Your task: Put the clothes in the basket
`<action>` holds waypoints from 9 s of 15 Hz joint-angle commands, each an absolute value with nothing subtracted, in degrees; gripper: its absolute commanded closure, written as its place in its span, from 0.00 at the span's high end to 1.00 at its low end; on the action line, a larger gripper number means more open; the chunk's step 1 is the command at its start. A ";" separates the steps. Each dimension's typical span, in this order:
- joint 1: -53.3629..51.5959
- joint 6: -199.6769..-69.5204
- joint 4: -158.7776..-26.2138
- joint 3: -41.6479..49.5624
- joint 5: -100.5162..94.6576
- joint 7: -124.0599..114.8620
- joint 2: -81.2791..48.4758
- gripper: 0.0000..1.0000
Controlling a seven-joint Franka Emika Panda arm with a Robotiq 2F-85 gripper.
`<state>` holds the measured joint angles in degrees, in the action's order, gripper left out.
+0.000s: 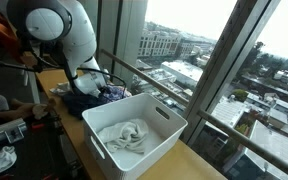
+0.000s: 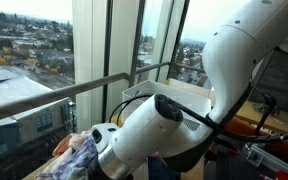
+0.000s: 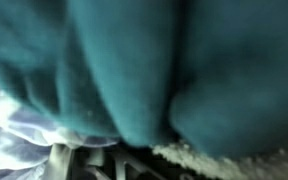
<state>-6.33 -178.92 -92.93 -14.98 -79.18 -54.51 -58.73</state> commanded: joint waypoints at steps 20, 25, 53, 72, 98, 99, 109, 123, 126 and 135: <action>-2.88 -179.26 -108.00 -14.65 -81.80 -56.57 -35.31 0.00; -0.16 -179.35 -118.25 -14.53 -82.87 -58.70 -21.00 0.00; 6.36 -142.29 -114.81 -4.80 -32.87 -11.79 25.61 0.00; 8.08 -158.01 -126.26 -2.38 -30.09 -6.66 18.27 0.00; 13.59 -169.28 -130.46 0.33 -44.70 -13.65 18.91 0.00; 13.82 -169.51 -129.75 0.47 -44.88 -13.56 18.22 0.00; 14.25 -171.95 -127.89 1.89 -45.43 -14.94 10.67 0.00; 12.09 -169.13 -128.25 0.44 -44.28 -13.50 1.54 0.69; 11.34 -168.83 -128.36 0.20 -44.60 -13.80 1.94 0.90; 9.12 -172.44 -127.95 -0.59 -47.62 -16.84 -4.20 1.00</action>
<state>9.13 -170.49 -129.25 -0.57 -45.97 -15.36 -0.07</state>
